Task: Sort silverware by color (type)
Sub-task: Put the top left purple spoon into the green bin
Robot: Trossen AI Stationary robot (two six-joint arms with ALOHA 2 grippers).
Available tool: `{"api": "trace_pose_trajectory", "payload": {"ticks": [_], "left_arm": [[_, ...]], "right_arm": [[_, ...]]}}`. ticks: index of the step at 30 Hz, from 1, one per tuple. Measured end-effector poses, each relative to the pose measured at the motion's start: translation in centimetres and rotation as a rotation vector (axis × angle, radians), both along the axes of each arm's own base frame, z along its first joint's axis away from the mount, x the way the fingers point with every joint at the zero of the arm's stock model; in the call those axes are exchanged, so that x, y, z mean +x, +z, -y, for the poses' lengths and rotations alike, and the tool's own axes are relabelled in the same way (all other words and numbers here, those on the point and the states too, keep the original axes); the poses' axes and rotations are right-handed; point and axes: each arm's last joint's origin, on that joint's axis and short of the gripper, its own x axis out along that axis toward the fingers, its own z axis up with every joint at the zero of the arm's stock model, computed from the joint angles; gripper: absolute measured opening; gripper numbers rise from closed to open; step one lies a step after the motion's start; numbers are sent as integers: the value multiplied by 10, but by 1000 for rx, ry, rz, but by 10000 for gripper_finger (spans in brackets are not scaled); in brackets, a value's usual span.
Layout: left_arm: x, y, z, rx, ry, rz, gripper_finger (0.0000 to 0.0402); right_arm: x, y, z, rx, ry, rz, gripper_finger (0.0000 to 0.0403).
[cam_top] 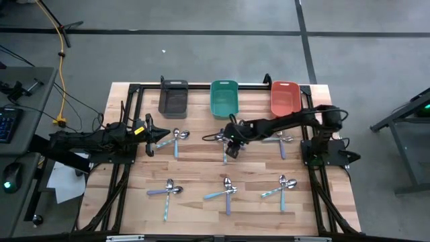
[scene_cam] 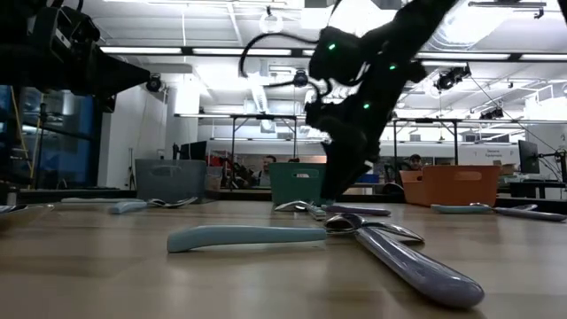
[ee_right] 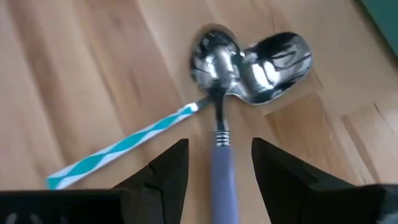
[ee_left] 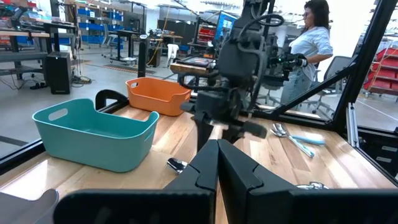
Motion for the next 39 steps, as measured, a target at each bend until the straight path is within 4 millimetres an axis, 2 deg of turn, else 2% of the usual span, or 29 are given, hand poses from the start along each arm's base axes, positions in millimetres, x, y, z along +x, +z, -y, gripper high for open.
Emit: {"api": "trace_pose_trajectory", "payload": {"ticks": [4,8,23,32,39], "left_arm": [[0,0,0,0,0,0,1],[0,0,0,0,0,0,1],[0,0,0,0,0,1,1],[0,0,0,0,0,0,1],[0,0,0,0,0,0,1]], "right_arm": [[8,-6,4,6,-10,-60,153],[13,-10,8,33,-15,-63,128],[12,-12,21,88,-19,-69,32],[10,-7,26,106,-6,-44,29],[6,17,30,140,-22,33,28]]}}
